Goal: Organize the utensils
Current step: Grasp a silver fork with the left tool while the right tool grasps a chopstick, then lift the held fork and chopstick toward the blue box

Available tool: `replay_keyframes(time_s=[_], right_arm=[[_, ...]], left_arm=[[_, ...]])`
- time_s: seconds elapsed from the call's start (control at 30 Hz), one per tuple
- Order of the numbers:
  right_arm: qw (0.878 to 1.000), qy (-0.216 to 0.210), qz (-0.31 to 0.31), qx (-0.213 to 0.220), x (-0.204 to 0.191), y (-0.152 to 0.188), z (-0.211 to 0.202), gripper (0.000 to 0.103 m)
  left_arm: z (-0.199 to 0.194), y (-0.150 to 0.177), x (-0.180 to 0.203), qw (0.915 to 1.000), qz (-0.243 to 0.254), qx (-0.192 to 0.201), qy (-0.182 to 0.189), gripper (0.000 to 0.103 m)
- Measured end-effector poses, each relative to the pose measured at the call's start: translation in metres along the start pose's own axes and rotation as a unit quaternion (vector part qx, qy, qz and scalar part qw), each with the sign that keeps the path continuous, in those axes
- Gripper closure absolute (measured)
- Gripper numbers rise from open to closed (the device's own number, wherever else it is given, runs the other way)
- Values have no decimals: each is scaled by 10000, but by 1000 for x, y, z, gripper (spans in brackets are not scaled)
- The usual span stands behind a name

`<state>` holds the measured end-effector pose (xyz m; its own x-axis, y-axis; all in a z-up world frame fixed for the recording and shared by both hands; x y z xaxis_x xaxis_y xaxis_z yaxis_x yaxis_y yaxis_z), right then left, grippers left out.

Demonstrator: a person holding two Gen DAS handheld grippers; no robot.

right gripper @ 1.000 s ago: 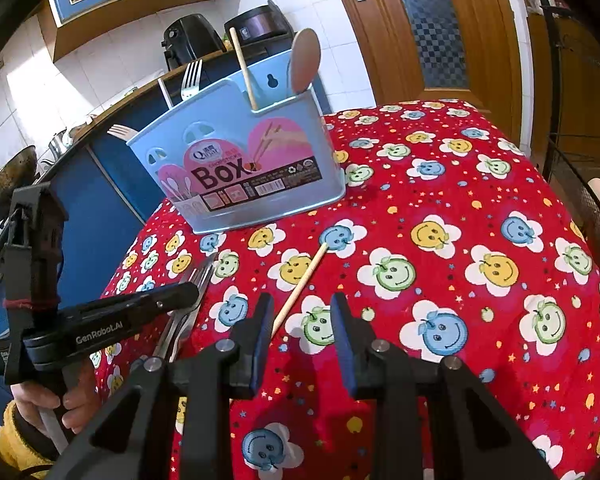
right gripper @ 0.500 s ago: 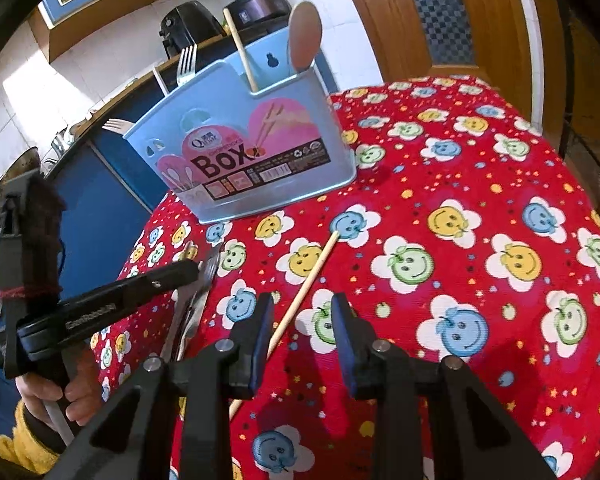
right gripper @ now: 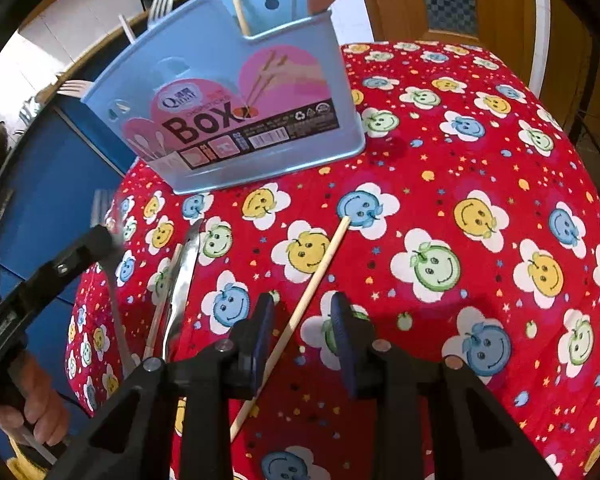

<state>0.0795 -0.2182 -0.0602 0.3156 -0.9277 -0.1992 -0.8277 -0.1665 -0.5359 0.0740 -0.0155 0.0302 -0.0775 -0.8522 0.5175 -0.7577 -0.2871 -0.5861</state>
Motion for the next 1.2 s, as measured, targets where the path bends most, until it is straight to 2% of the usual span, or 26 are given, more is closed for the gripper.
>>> replay_keyframes(time_s=[0.13,0.23,0.27,0.43,0.53,0.6,0.9,1.2], right_arm=[[9996,32,62,-262,1,-10,6,71],[9993,203,79,-319,3,-16,9,88],[9989,316,59,-326,4,-16,10,90],[9995,232,125,-190,7,-15,9,92],[9993,-161,347,-46,12,-10,7,96],[9984,-356,424,77,12,-8,5,97],[9919,-674,205,1058,-4,-4,-33,97],[9757,-693,31,2076,-12,3,-77,97]], left_arm=[[-11,-6,-5,9997,-69,211,67,100],[-19,-10,-8,9993,-108,347,77,100],[-21,-12,-10,9992,-122,383,78,100],[-34,-17,-16,9984,-186,531,92,100],[-42,-19,-15,9978,-159,634,115,100],[-48,-20,-13,9973,-118,711,128,101],[-64,-23,-6,9953,6,948,177,101],[-78,-24,0,9928,79,1171,230,102]])
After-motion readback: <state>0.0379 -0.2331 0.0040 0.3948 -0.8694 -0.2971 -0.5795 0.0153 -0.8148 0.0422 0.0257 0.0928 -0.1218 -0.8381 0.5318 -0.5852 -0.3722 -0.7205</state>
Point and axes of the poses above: each gripper's, at about its wrist camera, not at the fingertips, and z roughly the way its jaws point, x to its right, y to its underside, the point moved 2 cm from there along z, roughly the way its jaws point, and after that the axes turned 13 degrees about -z, right-handed, at the moved point
